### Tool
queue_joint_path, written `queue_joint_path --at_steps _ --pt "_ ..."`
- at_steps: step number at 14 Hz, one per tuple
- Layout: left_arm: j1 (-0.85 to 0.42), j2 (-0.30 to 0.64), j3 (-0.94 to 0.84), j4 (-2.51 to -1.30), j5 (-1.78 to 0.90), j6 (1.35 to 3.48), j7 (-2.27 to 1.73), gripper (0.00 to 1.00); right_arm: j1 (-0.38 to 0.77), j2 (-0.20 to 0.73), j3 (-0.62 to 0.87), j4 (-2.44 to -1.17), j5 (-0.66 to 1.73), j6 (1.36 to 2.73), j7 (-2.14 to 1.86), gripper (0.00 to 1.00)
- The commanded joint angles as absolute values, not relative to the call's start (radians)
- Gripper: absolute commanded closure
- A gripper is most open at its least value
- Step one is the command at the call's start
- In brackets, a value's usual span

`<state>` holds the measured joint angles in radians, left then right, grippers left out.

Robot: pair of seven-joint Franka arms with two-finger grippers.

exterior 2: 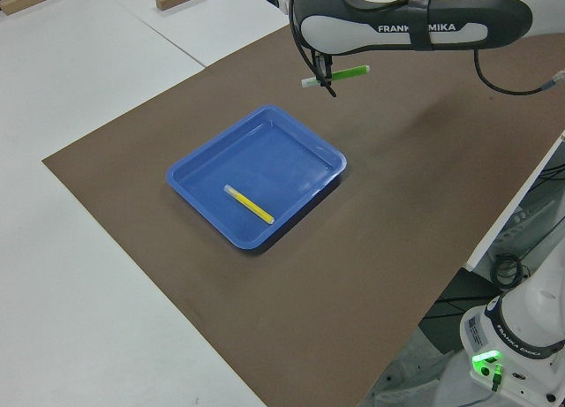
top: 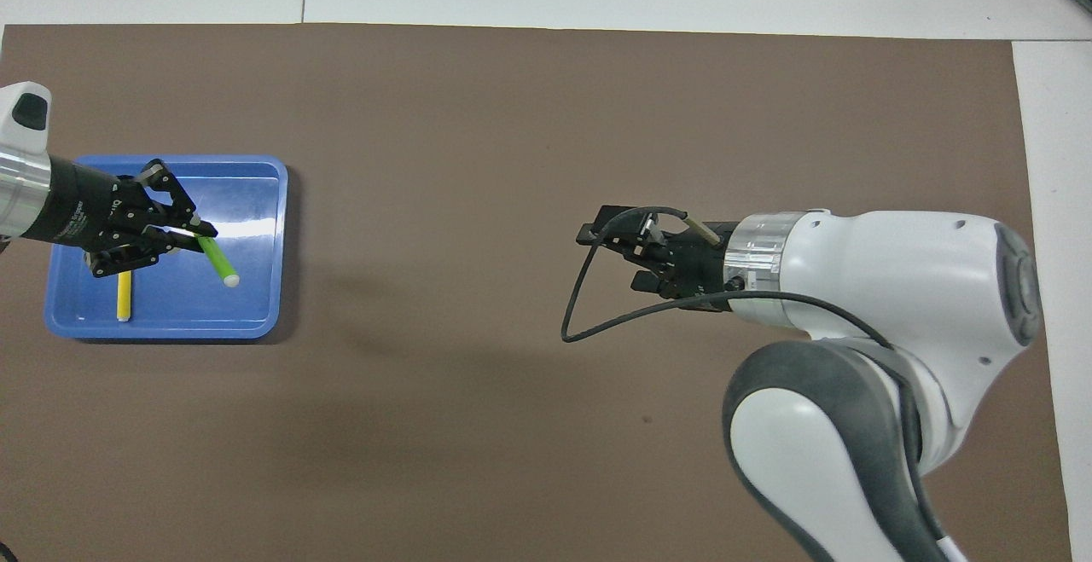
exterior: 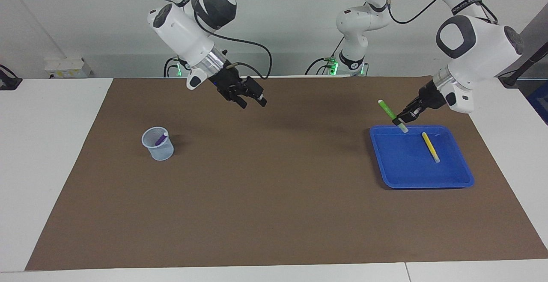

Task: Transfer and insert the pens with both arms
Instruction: 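Lift the green pen toward center while the right gripper approaches it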

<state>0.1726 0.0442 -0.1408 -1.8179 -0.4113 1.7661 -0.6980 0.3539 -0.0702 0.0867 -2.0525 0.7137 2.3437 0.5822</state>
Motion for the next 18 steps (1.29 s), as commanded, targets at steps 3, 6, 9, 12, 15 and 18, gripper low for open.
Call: queue_joint_path --at_steps 3,6,9,12,15,18 --pt "0.135 -0.034 -0.133 -1.847 -0.526 1.736 -0.97 1.0 0.481 -0.051 0.087 -2.046 0.805 2.52 0.751 0.0" --pt "0.094 -0.063 -0.132 -1.864 -0.574 1.74 -1.145 1.0 0.581 -0.048 0.087 -2.045 0.83 2.618 0.759 0.0" --pt "0.063 -0.092 -0.132 -1.885 -0.595 1.752 -1.277 1.0 0.639 -0.034 0.087 -2.017 0.83 2.667 0.779 0.0" --pt "0.052 -0.146 -0.13 -1.939 -0.64 1.759 -1.366 1.0 0.684 -0.02 0.087 -1.97 0.83 2.669 0.818 0.0" --pt "0.049 -0.198 -0.132 -1.989 -0.667 1.787 -1.433 1.0 0.707 0.006 0.089 -1.924 0.828 2.709 0.83 0.0" --pt "0.028 -0.227 -0.132 -2.009 -0.68 1.793 -1.479 1.0 0.732 0.061 0.089 -1.843 0.825 2.769 0.863 0.03"
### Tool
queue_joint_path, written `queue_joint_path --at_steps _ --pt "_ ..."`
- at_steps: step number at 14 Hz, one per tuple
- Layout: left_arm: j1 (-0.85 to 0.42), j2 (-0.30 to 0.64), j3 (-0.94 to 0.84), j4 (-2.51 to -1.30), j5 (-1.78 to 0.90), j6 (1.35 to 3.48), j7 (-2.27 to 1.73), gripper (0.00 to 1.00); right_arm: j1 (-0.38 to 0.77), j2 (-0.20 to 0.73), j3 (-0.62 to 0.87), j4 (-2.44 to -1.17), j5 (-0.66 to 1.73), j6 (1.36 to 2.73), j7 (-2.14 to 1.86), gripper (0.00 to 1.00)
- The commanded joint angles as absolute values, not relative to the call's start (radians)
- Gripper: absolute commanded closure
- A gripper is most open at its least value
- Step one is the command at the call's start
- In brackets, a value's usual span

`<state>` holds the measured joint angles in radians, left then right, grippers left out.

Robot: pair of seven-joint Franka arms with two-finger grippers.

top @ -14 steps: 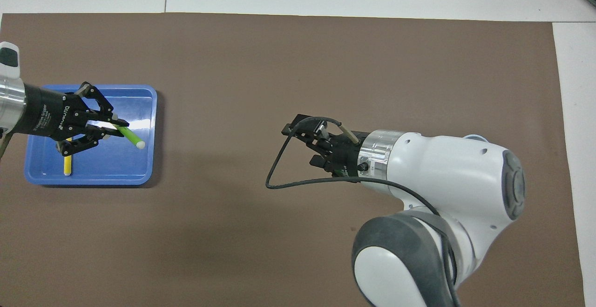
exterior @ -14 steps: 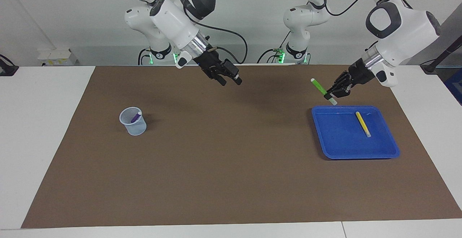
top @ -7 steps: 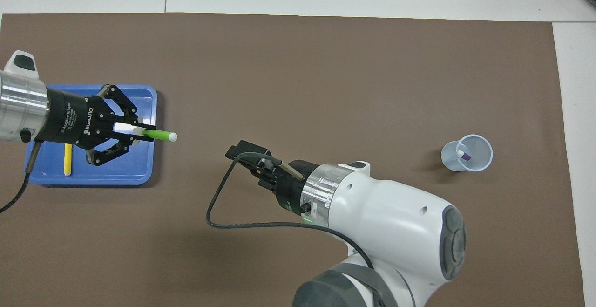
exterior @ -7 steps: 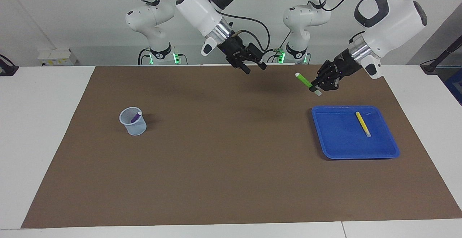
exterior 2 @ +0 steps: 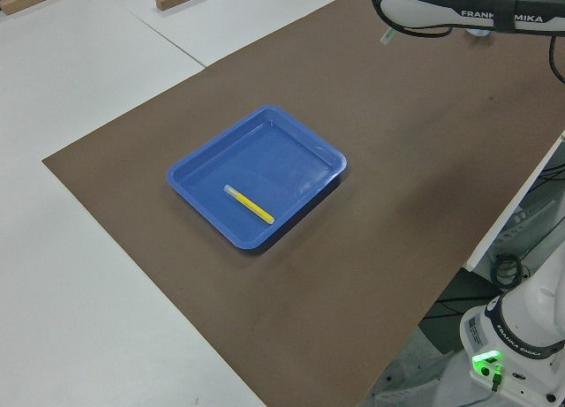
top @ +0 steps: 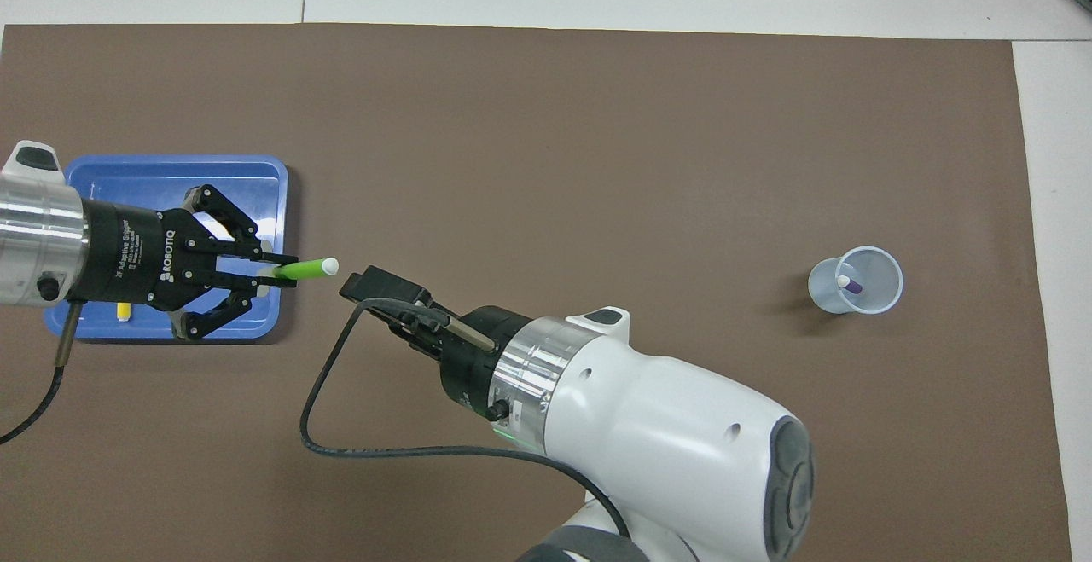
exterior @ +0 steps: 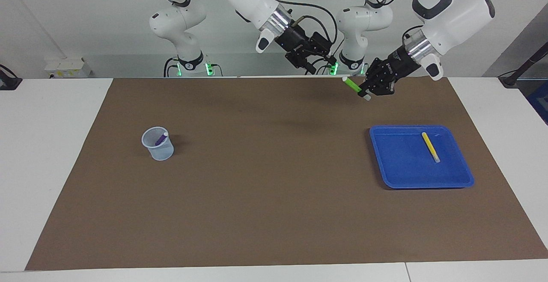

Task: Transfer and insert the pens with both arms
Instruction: 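Lift the green pen toward center while the right gripper approaches it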

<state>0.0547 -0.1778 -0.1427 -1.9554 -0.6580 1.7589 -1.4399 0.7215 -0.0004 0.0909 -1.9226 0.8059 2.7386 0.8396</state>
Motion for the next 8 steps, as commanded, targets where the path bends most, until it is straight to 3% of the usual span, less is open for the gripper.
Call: queue_joint_path --at_steps 1,4,6,8 --pt "0.028 -0.238 -0.132 -2.016 -0.683 1.799 -1.483 1.0 0.733 0.092 0.089 -1.806 0.819 2.772 0.864 0.09" --pt "0.006 -0.258 -0.133 -2.039 -0.696 1.806 -1.477 1.0 0.749 0.167 0.089 -1.732 0.812 2.787 0.861 0.13" --pt "-0.018 -0.258 -0.133 -2.04 -0.696 1.824 -1.474 1.0 0.768 0.184 0.089 -1.73 0.811 2.835 0.854 0.24" --pt "-0.034 -0.258 -0.133 -2.042 -0.696 1.825 -1.477 1.0 0.769 0.184 0.089 -1.732 0.811 2.835 0.854 0.27"
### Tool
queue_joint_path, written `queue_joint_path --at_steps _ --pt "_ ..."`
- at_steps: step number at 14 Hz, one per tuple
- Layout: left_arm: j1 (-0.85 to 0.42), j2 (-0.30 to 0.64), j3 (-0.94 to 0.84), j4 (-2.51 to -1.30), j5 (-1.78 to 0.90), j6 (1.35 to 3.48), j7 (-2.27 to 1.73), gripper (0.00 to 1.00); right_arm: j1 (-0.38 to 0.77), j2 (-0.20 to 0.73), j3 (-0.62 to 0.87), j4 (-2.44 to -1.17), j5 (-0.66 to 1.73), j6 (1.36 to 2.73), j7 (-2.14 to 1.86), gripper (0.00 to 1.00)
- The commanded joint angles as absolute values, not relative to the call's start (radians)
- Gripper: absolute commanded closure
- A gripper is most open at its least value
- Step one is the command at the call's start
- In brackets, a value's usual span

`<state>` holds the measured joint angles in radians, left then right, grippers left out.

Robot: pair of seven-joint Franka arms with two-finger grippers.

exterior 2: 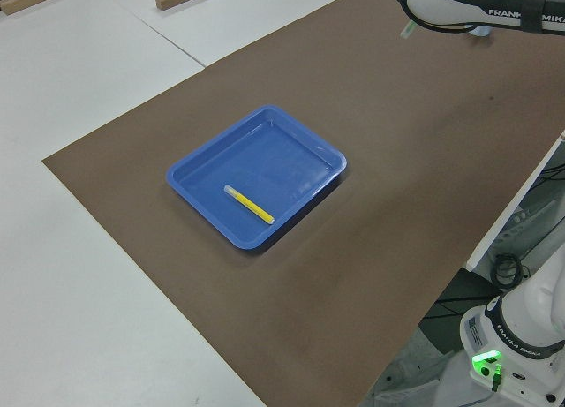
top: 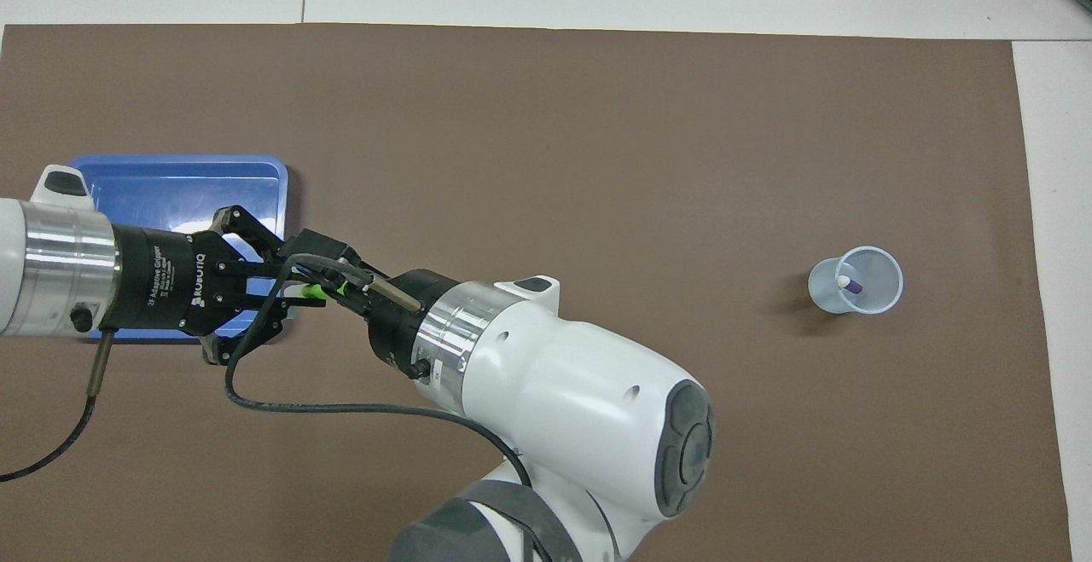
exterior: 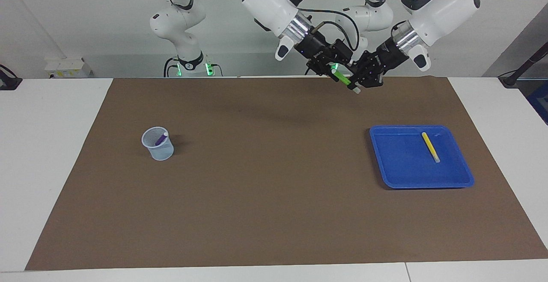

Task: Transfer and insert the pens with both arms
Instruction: 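Grasp the green pen with the right gripper, open the left gripper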

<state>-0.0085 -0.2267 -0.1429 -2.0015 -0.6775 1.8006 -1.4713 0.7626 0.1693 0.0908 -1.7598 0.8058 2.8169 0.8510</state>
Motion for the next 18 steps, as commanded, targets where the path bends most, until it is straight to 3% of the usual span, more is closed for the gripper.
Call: queue_joint_path --at_steps 1,4,9,13,15,18 --pt "-0.035 -0.258 -0.132 -2.042 -0.696 1.827 -1.477 1.0 0.77 0.184 0.089 -1.738 0.811 2.833 0.85 0.28" --pt "-0.035 -0.258 -0.132 -2.045 -0.696 1.825 -1.477 1.0 0.767 0.186 0.089 -1.744 0.811 2.832 0.828 0.34" --pt "-0.034 -0.258 -0.13 -2.045 -0.696 1.822 -1.477 1.0 0.762 0.184 0.089 -1.755 0.811 2.815 0.793 0.58" --pt "-0.034 -0.258 -0.13 -2.045 -0.696 1.818 -1.476 1.0 0.762 0.179 0.089 -1.769 0.811 2.813 0.792 0.82" --pt "-0.031 -0.259 -0.13 -2.043 -0.696 1.815 -1.474 1.0 0.762 0.179 0.089 -1.769 0.811 2.813 0.79 1.0" --pt "-0.029 -0.259 -0.13 -2.045 -0.696 1.813 -1.474 1.0 0.762 0.179 0.089 -1.766 0.811 2.813 0.793 1.0"
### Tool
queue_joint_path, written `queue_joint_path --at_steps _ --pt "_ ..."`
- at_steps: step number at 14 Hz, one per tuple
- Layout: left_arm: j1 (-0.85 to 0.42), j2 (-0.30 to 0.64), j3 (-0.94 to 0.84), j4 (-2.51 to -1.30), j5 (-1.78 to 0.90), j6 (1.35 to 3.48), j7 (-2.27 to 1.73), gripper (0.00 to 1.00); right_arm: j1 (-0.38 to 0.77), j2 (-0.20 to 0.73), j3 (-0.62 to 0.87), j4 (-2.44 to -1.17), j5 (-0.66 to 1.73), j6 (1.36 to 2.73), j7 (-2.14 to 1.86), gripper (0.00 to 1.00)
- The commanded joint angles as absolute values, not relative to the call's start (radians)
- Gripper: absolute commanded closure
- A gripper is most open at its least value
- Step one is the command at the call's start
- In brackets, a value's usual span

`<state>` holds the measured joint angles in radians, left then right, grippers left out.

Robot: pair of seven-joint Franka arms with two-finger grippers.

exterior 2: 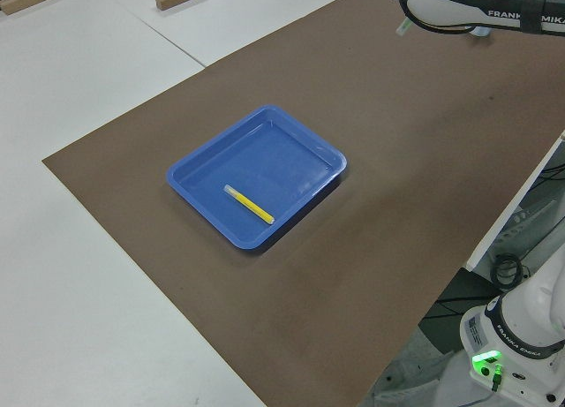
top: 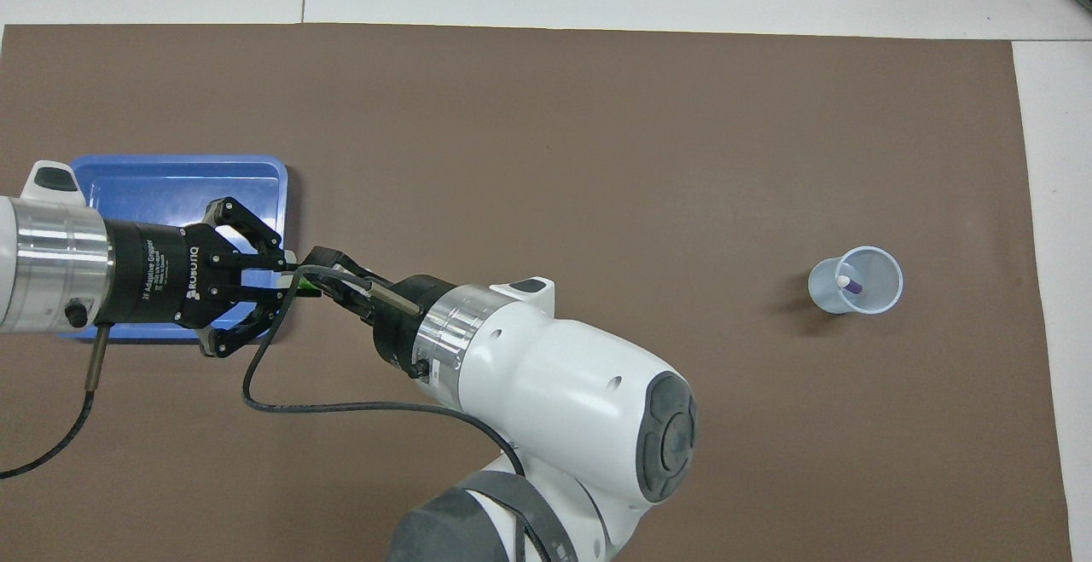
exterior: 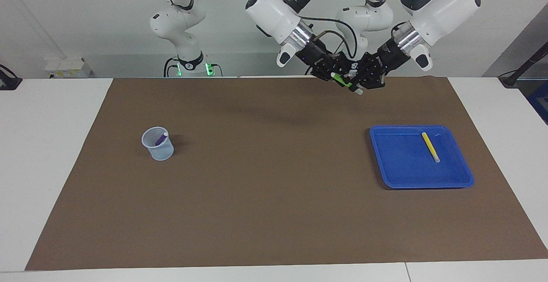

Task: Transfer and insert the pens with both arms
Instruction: 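Grasp the green pen with the right gripper, open the left gripper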

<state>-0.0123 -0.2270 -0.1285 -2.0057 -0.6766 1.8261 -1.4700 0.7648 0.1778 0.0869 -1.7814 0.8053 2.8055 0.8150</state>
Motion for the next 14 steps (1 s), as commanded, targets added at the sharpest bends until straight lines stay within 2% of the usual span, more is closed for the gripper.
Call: queue_joint_path --at_steps 1,5,7,8,14 --pt "-0.029 -0.259 -0.13 -2.045 -0.696 1.813 -1.474 1.0 0.762 0.179 0.089 -1.769 0.811 2.813 0.793 1.0" --pt "-0.025 -0.261 -0.129 -2.043 -0.696 1.812 -1.473 0.99 0.762 0.181 0.089 -1.766 0.811 2.813 0.795 1.0" --pt "-0.023 -0.261 -0.129 -2.045 -0.696 1.819 -1.474 0.55 0.762 0.179 0.089 -1.766 0.813 2.813 0.795 1.0" --pt "-0.021 -0.261 -0.129 -2.045 -0.696 1.824 -1.477 0.42 0.762 0.181 0.089 -1.766 0.811 2.813 0.796 1.0" --pt "-0.021 -0.261 -0.127 -2.045 -0.696 1.821 -1.476 0.36 0.755 0.179 0.089 -1.769 0.811 2.792 0.787 1.0"
